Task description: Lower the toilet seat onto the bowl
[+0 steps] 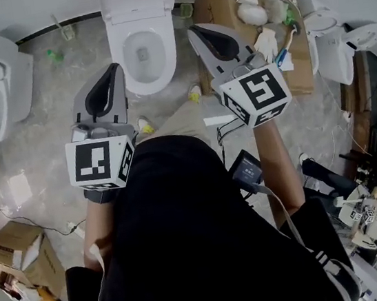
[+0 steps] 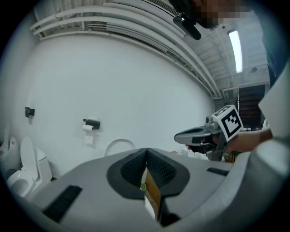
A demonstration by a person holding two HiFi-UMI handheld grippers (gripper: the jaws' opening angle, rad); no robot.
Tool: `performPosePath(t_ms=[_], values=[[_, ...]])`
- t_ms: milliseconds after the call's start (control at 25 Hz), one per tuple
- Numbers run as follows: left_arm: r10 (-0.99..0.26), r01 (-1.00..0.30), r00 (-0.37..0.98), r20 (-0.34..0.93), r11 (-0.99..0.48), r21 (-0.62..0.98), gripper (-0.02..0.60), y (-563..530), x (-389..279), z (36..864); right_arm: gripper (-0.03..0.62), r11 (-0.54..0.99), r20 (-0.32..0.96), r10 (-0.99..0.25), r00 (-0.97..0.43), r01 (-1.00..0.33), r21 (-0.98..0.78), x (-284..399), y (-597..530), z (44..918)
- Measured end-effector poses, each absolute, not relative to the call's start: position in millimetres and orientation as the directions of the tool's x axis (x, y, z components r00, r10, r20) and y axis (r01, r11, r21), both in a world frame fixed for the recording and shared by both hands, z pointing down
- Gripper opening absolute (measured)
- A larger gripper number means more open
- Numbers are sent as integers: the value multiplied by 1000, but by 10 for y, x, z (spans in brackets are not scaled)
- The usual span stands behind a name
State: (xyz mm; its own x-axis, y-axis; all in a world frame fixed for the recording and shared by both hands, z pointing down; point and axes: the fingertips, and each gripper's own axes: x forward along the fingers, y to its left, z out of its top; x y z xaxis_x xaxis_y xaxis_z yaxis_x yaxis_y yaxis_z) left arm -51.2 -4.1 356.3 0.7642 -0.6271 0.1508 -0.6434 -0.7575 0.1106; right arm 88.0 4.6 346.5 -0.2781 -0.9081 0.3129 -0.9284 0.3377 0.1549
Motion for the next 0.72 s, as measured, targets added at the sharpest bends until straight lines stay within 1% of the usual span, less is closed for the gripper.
performPosePath(t_ms=[280,520,720], values=[[-634,-655,754,171,-746,120,12,-89,-529,3725,-6,364,334,-892,-306,-923,124,749,-28,3608],[-639,-658,749,174,-749,80,12,-32,-754,3689,-6,339,362,-892,-269,-930,144,727,166,3609],[-658,-683,721,217,-727,62,12,-202,-869,3850,-6,339,398,-881,-255,-928,156,837,106,3762]])
